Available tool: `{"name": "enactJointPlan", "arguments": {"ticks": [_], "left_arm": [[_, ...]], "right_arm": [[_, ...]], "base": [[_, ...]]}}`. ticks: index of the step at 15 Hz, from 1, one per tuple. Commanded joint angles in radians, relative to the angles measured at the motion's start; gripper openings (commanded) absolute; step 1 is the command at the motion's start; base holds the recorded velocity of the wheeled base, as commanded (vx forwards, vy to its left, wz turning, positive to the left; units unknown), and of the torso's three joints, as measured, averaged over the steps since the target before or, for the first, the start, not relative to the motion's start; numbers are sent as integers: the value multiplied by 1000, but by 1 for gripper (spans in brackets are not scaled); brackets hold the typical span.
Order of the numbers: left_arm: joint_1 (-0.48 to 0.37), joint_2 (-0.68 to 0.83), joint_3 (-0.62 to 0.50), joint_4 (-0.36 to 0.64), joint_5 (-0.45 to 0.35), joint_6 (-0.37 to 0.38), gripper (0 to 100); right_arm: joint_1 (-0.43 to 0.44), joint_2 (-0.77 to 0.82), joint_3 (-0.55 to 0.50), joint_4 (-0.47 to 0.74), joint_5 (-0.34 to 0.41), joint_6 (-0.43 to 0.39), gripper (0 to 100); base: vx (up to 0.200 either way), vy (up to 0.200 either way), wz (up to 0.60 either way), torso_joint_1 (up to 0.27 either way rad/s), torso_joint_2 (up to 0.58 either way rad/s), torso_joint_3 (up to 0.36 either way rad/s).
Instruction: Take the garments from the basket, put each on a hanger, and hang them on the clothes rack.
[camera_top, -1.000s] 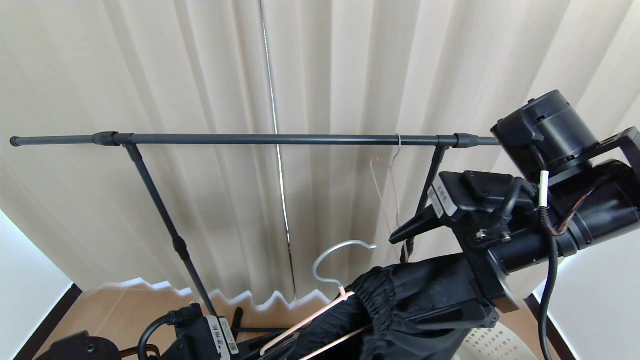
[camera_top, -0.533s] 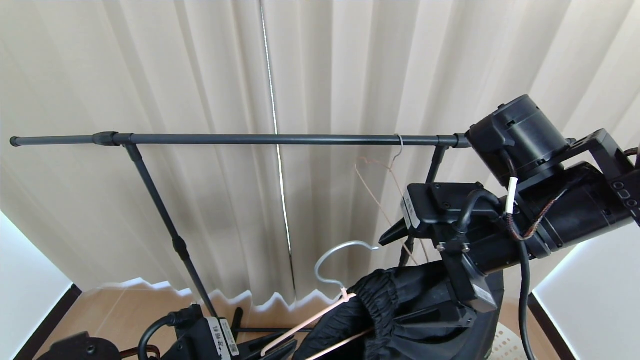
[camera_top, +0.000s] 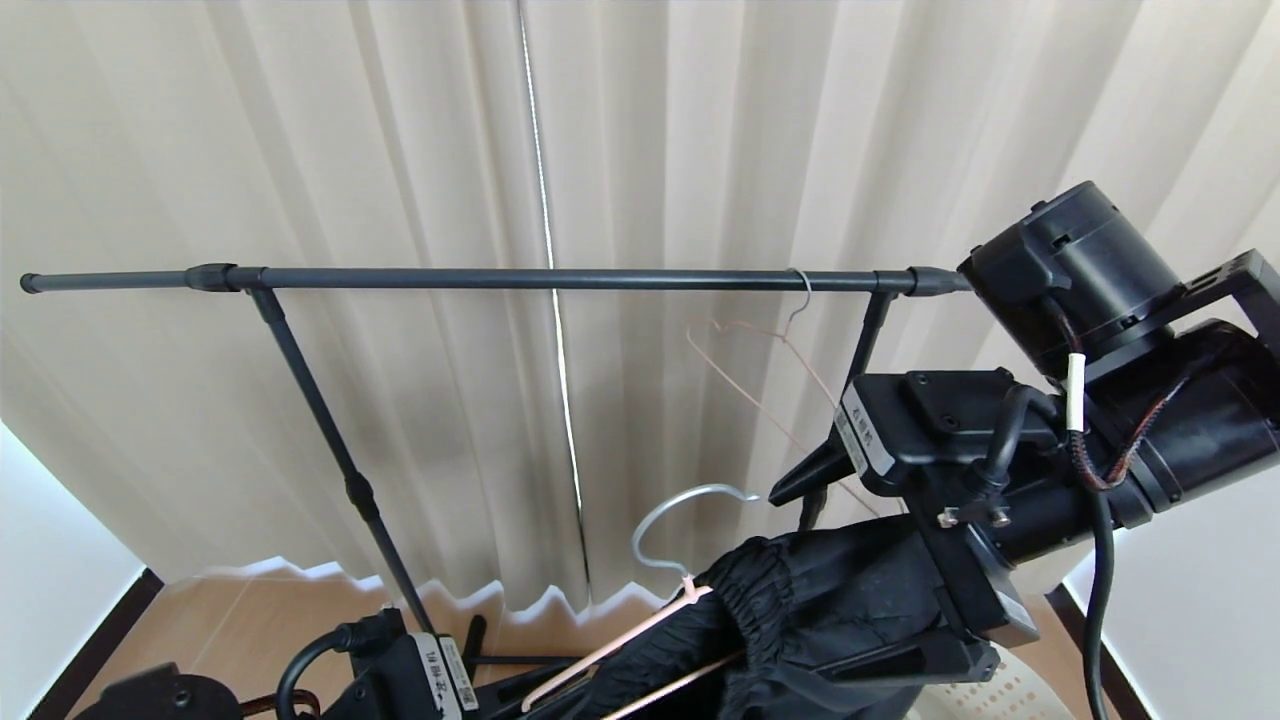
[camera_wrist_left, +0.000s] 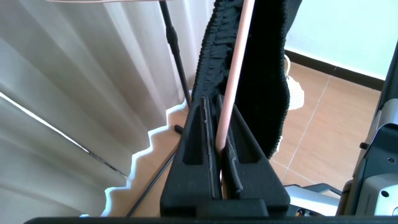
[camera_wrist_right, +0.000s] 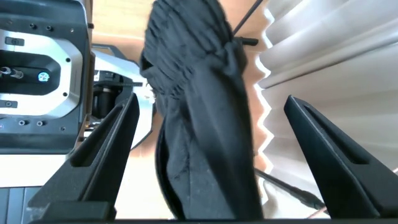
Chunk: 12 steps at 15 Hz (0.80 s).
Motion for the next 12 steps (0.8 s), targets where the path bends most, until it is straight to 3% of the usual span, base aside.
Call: {"name": "enactJointPlan", "arguments": {"ticks": [1, 11, 12], "left_arm": [[-6, 1, 0, -1, 0, 0, 0], [-26, 4, 0, 1, 3, 0, 0], [-26, 4, 0, 1, 3, 0, 0]], "right_arm": [[1, 30, -13, -10, 0, 1, 100], [15, 101, -76, -11, -3, 12, 100], [15, 101, -76, -11, -3, 12, 0]], "base": [[0, 0, 0, 0, 0, 0], [0, 0, 0, 0, 0, 0], [0, 0, 0, 0, 0, 0]]}}
